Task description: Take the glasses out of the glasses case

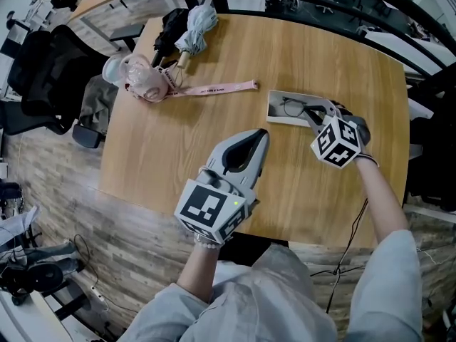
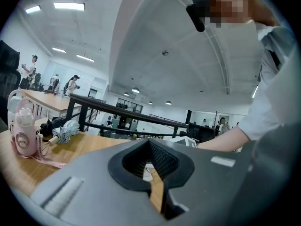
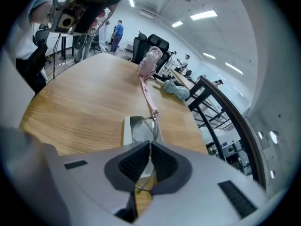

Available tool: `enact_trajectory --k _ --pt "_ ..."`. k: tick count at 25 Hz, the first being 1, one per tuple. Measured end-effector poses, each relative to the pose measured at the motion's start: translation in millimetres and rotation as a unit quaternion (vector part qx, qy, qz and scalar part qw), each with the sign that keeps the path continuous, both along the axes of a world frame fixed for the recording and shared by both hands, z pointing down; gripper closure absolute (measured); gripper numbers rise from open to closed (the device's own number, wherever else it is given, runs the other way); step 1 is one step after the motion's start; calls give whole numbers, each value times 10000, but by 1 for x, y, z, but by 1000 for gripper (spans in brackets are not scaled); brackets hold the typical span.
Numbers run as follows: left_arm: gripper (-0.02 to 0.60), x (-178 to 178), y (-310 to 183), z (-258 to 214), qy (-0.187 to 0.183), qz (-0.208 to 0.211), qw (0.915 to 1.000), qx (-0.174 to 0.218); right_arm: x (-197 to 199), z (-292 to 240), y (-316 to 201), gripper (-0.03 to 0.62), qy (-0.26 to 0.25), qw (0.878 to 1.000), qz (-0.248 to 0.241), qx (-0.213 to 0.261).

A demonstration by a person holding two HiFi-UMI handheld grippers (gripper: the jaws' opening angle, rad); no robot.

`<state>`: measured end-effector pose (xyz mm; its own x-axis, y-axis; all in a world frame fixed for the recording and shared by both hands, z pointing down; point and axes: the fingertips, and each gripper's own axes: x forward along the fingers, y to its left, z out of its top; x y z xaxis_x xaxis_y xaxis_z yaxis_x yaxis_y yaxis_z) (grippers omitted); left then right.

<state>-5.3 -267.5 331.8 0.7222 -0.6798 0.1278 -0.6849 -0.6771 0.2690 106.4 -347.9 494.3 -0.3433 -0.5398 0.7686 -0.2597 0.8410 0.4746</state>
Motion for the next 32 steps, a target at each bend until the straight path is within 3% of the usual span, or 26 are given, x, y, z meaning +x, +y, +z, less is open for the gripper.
enact_trajectory --k 19,32 --pt "578 43 10 5 -85 485 9988 -9 96 9 38 582 213 9973 687 -155" --pt "578 59 8 18 -203 576 9981 -105 116 38 54 582 35 9959 789 -429"
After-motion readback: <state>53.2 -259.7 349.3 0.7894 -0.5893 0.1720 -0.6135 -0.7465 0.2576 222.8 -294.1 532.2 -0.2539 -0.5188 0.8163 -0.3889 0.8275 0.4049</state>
